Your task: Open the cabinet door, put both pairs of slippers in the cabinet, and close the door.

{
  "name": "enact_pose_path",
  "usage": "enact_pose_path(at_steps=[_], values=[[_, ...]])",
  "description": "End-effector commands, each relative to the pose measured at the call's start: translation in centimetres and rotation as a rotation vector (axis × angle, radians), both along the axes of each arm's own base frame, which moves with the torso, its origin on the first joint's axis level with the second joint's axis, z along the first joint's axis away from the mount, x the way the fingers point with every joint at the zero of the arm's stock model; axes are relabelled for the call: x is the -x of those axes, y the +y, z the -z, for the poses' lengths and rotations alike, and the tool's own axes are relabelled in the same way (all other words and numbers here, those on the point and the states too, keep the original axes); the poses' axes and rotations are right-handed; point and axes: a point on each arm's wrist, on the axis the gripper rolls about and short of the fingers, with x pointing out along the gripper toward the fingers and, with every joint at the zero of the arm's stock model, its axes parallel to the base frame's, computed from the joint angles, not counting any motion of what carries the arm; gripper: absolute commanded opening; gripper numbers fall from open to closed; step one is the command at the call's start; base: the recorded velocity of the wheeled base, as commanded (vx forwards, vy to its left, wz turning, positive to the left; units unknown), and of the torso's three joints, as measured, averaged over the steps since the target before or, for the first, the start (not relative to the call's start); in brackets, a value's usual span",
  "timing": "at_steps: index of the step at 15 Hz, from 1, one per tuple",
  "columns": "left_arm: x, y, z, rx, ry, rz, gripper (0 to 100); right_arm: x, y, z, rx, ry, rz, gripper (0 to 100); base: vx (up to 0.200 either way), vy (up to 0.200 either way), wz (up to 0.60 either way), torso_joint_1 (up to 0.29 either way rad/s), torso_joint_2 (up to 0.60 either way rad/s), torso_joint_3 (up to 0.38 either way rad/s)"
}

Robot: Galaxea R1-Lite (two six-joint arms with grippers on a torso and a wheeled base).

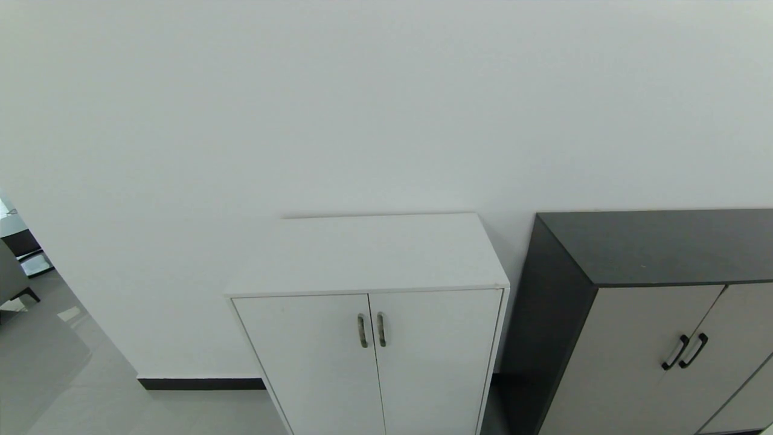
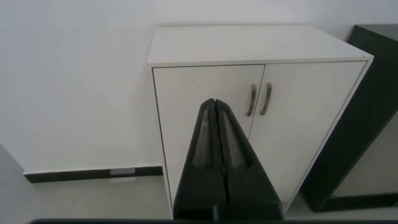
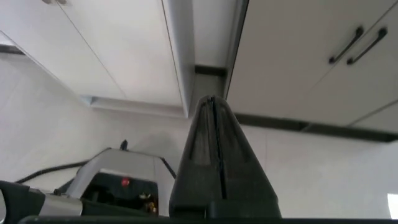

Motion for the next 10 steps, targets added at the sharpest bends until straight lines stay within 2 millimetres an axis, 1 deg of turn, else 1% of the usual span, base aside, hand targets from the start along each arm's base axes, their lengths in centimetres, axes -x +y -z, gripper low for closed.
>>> enact_pose_path(at_steps=[1,2,3,4,6,7,8,9,10], values=[[0.0,0.0,0.0,0.001,0.001,-0.001,0,0.4,-0.2,-0.1,0.033,-0.052,0.017,0,0.000,0.000,0.00,0.000,0.00,0.000],[0.0,0.0,0.0,0.001,0.001,-0.001,0,0.6,-0.2,-0.2,0.044,-0.081,0.024,0,0.000,0.000,0.00,0.000,0.00,0.000],[0.0,0.0,0.0,0.001,0.002,-0.001,0,1.4,-0.3,0.4,0.024,-0.108,-0.107,0,0.000,0.000,0.00,0.000,0.00,0.000],[0.0,0.0,0.0,0.003,0.001,-0.001,0,1.2,-0.2,0.4,0.000,-0.080,-0.169,0,0.000,0.000,0.00,0.000,0.00,0.000],[0.0,0.0,0.0,0.004,0.001,-0.002,0,1.2,-0.3,0.4,-0.015,-0.087,-0.069,0,0.000,0.000,0.00,0.000,0.00,0.000],[0.0,0.0,0.0,0.004,0.001,-0.002,0,1.8,-0.5,0.3,-0.029,-0.165,0.022,0,0.000,0.000,0.00,0.000,0.00,0.000],[0.0,0.0,0.0,0.004,0.001,-0.002,0,2.2,-0.5,0.4,-0.036,-0.208,0.051,0,0.000,0.000,0.00,0.000,0.00,0.000],[0.0,0.0,0.0,0.004,0.001,-0.002,0,3.1,-0.6,0.5,-0.054,-0.320,0.087,0,0.000,0.000,0.00,0.000,0.00,0.000],[0.0,0.0,0.0,0.004,0.001,-0.002,0,3.4,-0.7,0.5,-0.062,-0.363,0.090,0,0.000,0.000,0.00,0.000,0.00,0.000]])
